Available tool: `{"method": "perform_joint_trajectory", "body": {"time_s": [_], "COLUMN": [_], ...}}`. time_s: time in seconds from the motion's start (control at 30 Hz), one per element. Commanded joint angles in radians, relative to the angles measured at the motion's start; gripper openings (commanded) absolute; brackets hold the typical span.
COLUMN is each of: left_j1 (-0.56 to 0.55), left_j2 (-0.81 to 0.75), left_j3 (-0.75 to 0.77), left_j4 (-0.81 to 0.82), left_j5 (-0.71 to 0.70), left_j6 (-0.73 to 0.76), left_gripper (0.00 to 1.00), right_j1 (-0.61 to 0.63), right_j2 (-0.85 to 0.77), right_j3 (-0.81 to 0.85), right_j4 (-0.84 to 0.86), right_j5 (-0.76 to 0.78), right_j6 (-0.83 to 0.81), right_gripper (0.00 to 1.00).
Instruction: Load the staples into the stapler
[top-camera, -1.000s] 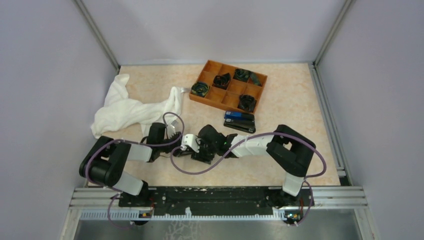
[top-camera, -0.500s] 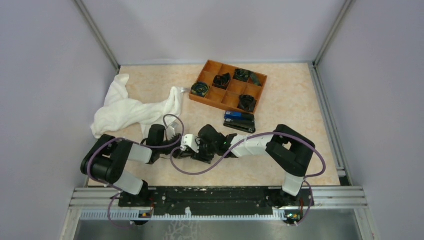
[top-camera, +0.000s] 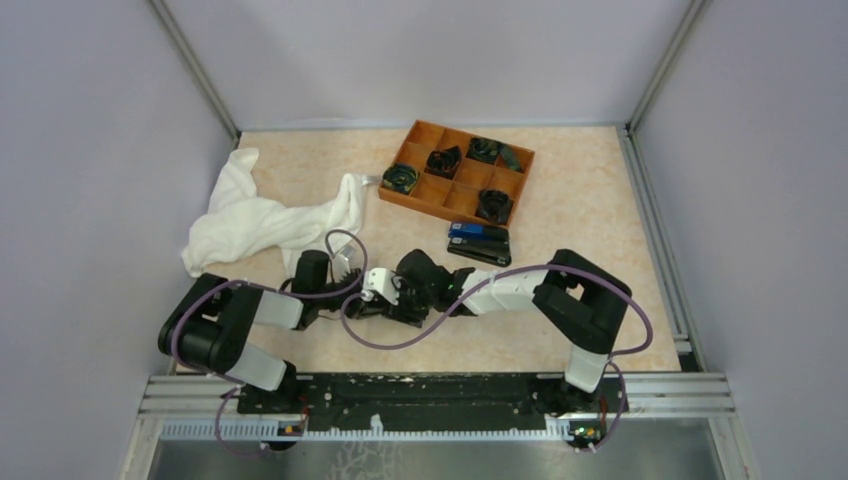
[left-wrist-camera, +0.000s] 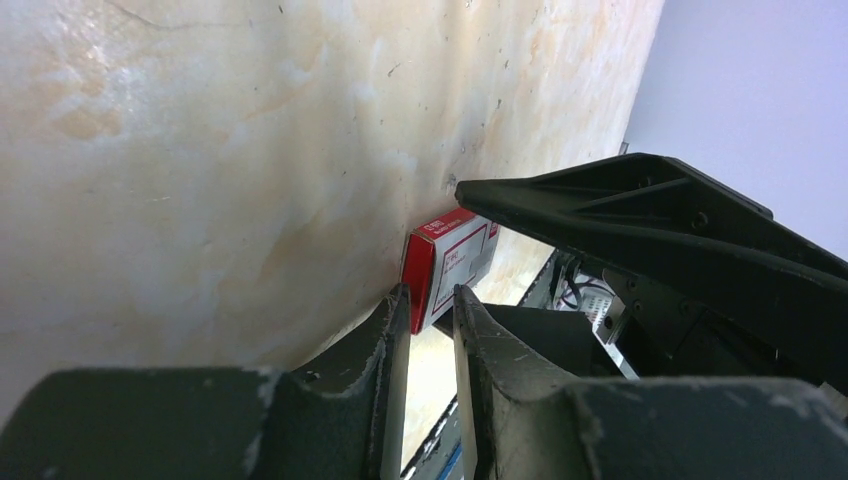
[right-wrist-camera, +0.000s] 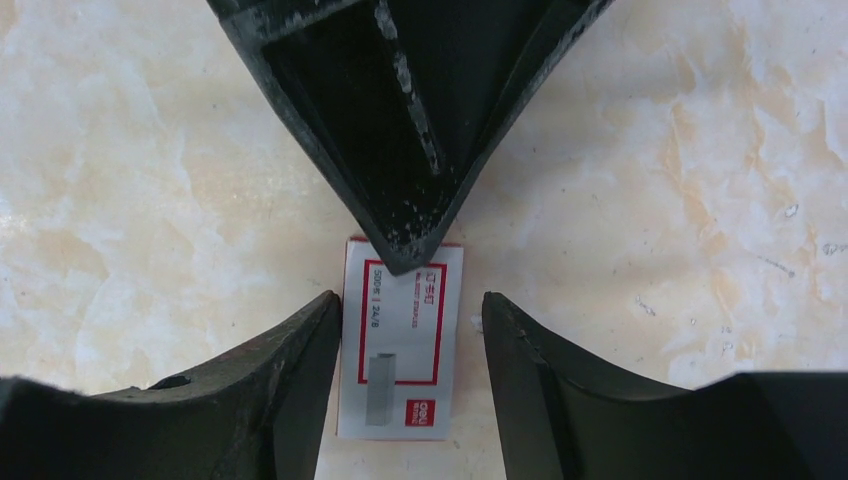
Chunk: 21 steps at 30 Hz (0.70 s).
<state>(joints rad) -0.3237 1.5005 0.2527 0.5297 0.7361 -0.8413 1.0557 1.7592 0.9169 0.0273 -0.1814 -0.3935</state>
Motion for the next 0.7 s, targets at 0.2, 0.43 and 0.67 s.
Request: {"method": "perform_joint_trajectory", "body": {"time_s": [0.2, 0.43, 0.67], "left_j1": [0.005, 0.005, 0.005], "left_j2": [0.001, 0.043, 0.066], "left_j3": [0.007, 0.003, -0.003], "left_j4": [-0.008, 0.051, 0.098], "left_j5": [0.003, 0.033, 0.053], "left_j6": [0.02, -0.006, -0.029], "left_gripper": [0.28, 0.27, 0.24], "right_j1": [-0.01, -0.01, -0.01], "right_j2": [-0.046, -0.019, 0.01], "right_j3": [-0.048, -0.038, -0.026], "right_j4": [-0.127, -0.131, -0.119], "right_j5": [0.043, 0.024, -0.009], "right_j6": [-0.009, -0.014, -0.019], "right_gripper": [0.56, 0.53, 0.51]}}
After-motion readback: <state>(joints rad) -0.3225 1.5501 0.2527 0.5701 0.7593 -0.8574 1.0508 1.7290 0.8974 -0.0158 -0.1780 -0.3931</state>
